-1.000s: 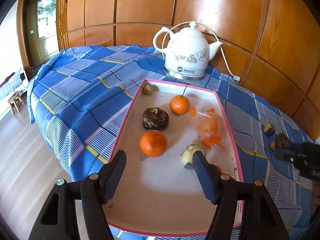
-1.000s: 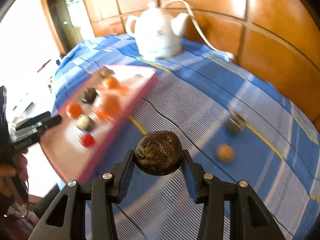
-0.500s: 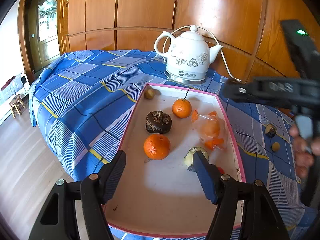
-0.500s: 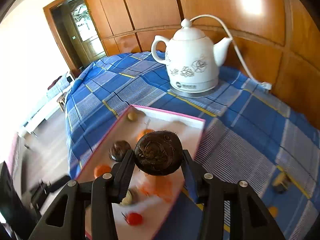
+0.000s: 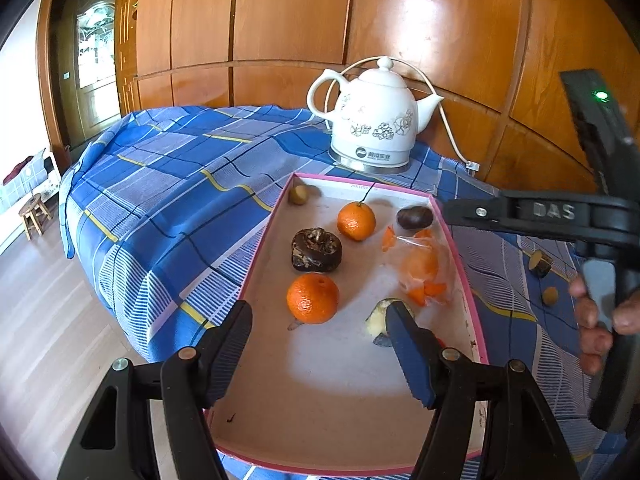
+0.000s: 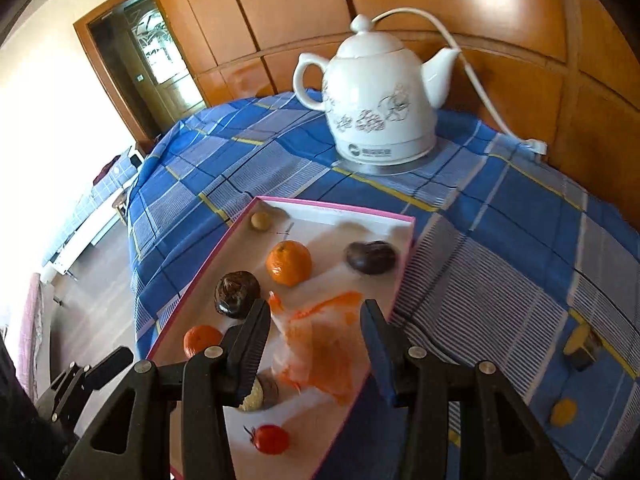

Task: Organize fruits
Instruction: 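Carry the dark round fruit into the tray and open the right tool, then withdraw the right tool from the tray toward the remaining fruits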

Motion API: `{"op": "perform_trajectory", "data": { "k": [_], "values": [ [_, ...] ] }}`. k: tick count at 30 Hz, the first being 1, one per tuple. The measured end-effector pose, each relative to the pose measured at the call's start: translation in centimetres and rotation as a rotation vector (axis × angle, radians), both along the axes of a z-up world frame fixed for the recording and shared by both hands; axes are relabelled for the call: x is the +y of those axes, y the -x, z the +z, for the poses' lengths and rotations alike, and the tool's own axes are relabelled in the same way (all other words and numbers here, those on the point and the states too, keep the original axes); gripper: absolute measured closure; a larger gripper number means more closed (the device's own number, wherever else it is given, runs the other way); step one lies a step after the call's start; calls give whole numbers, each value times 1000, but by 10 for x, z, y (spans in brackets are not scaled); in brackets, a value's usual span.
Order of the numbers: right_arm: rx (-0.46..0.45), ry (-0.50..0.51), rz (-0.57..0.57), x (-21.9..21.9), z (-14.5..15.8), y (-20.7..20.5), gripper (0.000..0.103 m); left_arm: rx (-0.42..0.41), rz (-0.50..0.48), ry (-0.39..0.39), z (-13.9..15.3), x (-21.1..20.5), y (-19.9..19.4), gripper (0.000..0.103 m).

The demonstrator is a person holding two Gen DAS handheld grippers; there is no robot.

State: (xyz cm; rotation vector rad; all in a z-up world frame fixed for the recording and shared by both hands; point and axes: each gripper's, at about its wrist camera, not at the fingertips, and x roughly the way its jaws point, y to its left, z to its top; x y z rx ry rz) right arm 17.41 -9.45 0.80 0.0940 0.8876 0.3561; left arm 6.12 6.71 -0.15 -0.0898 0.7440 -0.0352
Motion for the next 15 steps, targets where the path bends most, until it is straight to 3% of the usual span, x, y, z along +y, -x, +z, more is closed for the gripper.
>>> {"op": "perform_trajectory", "data": {
  "k": [15],
  "values": [
    [-52, 116, -46, -65, 17, 65, 56, -42, -80, -47, 12, -29, 15, 33]
  ]
}}
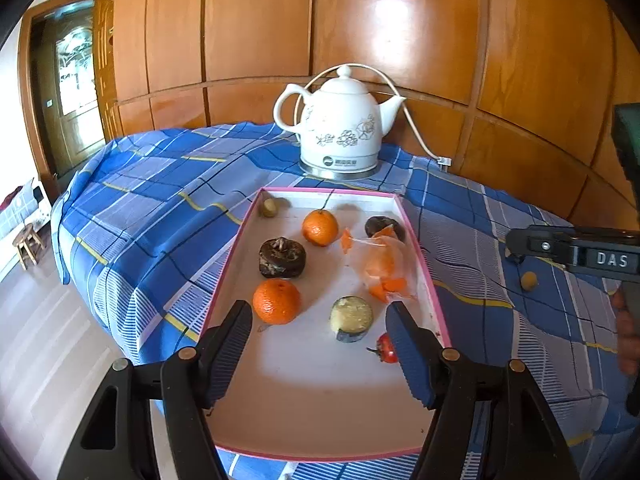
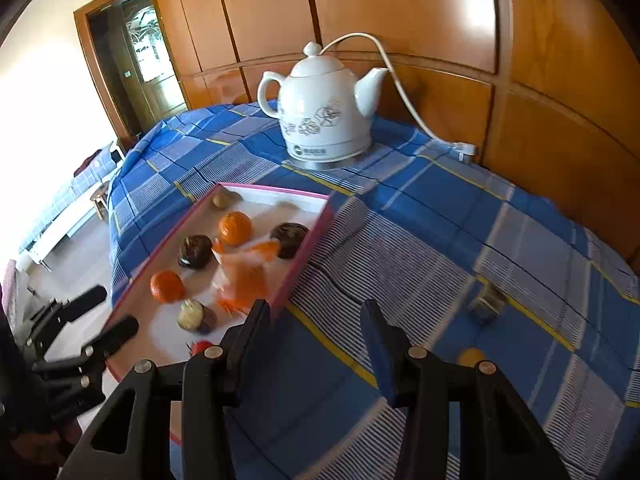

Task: Organize fruits
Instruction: 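Withdraw the right tool from the tray toward the remaining fruits, then move the left tool to the cut brown piece and grasp it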

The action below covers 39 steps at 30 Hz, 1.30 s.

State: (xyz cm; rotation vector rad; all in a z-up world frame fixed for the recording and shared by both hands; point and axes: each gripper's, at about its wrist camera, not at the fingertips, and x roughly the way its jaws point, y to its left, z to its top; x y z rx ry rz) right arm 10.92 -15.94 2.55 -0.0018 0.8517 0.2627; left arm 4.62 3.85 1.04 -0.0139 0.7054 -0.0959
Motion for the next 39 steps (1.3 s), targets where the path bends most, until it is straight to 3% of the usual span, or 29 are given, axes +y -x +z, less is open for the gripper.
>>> {"op": "perform_trajectory", "data": {
  "k": [12, 23, 31, 39],
  "values": [
    [-42, 86, -66, -51, 16, 27, 56, -18, -71, -34, 8, -25, 7, 33],
    [-61, 224, -155, -106, 23, 46, 56, -18, -155, -63, 10, -55, 9, 33],
    [-12, 290, -234, -151, -2, 53, 55, -7, -214, -88, 8, -78, 10, 33],
    [23, 233, -360, -186, -20, 56, 55, 31, -280, -69, 8, -102, 1, 33]
  ]
}}
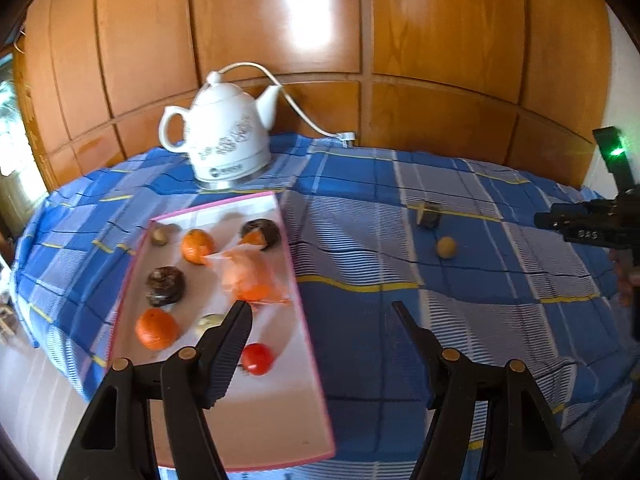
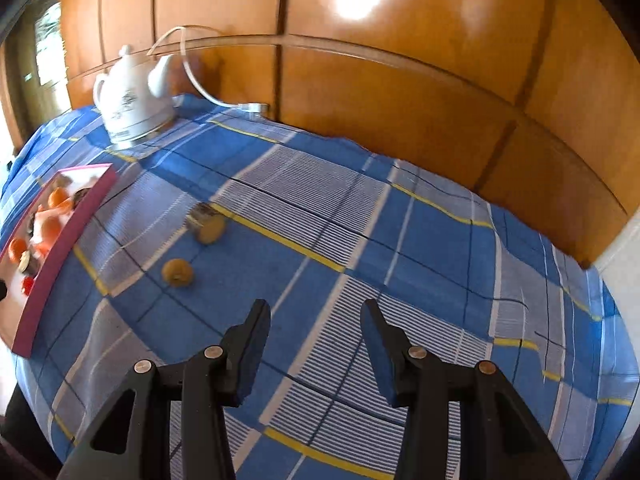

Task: Organize fruits
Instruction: 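Move the left tool to the cut brown piece and grasp it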

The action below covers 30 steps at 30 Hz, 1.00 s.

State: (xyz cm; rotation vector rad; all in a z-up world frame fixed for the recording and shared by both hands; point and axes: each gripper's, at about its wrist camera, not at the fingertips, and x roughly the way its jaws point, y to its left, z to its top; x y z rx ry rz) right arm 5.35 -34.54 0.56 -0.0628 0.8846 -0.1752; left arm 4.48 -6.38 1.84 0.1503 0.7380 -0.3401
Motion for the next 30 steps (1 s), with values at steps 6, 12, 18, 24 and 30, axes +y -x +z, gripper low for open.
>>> {"op": "perform_trajectory", "data": {
  "k": [6, 12, 18, 24, 30],
  "values": [
    [1, -2, -2, 1, 0, 0, 55, 55, -61, 27, -3, -27, -15, 34],
    [3, -38, -12, -3, 3, 0, 55, 117, -113, 49, -8, -55, -41, 45],
    [-2, -77, -45, -14, 6, 0, 55, 162, -143, 62, -13, -91, -72, 45],
    [5, -98, -75, -23, 6, -2, 55, 171, -190, 22, -20, -134, -101, 45],
    [2, -97, -56, -19, 9, -2, 55, 168, -206, -19, -30, -166, -120, 45]
  ]
}}
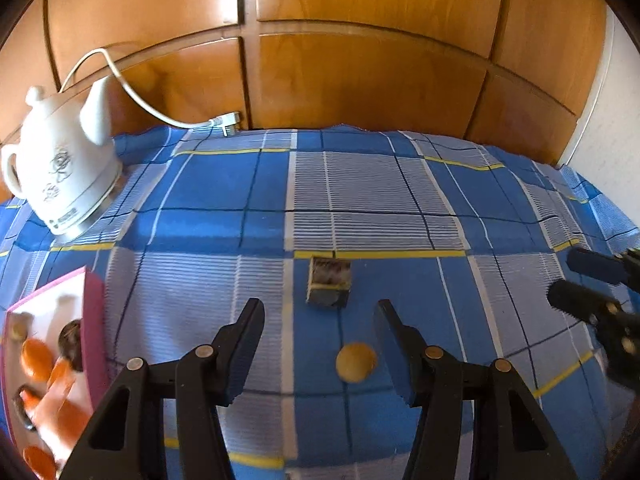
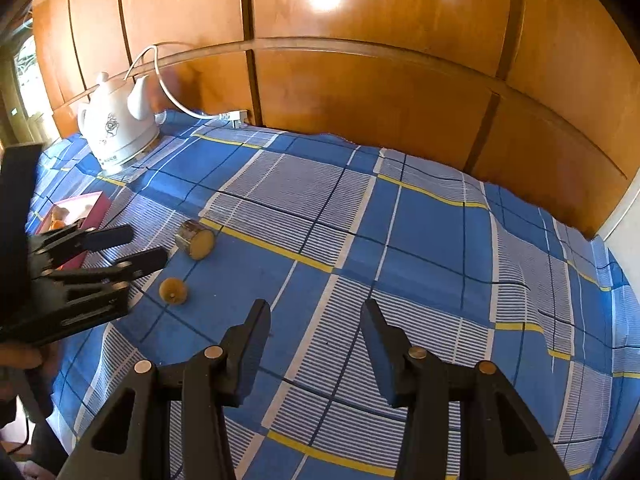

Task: Organize fruits
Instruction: 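Move the left tool to the cut brown piece and grasp it, then lift the cut brown piece with the left tool while the right tool approaches the small yellow fruit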

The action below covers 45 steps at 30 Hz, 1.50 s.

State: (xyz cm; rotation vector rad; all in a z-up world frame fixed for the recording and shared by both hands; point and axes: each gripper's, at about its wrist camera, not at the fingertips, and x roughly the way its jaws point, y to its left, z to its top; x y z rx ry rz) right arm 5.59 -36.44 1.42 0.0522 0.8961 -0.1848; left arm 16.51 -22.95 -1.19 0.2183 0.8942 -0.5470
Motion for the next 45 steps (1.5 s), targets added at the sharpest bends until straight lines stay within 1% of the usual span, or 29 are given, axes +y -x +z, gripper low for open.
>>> {"op": "perform_trajectory", "data": {
  "k": [6, 10, 11, 13, 16, 20, 25, 34, 40, 45],
  "values": [
    [11, -14, 14, 3, -2, -2, 55, 6, 5, -41, -14, -17, -15, 45],
    [8, -18, 16, 4, -2, -2, 55, 12, 11, -42, -22, -26, -28, 45],
    [8, -19, 15, 4, -2, -1, 55, 17, 5, -40, -24, -28, -30, 52],
    [12, -24, 16, 4, -3, -2, 55, 32, -13, -29, -30, -32, -35, 75],
    [17, -19, 15, 3, -4, -2, 55, 13, -20, 7, -27, -28, -27, 76],
    [15, -18, 9, 1, -4, -2, 55, -64, -38, 15, -14, -18, 0, 76],
    [27, -4, 12, 3, -7, -2, 55, -103, -6, 47, 0, 6, 28, 76],
    [67, 40, 6, 5, -18, -5, 55, -93, 42, 79, 2, 42, 64, 76],
    [87, 63, 13, 11, -24, -4, 55, -90, 44, 83, -2, 56, 85, 76],
    [115, 93, 33, 16, -32, -5, 55, -70, 34, 81, -14, 68, 105, 76]
  ]
}}
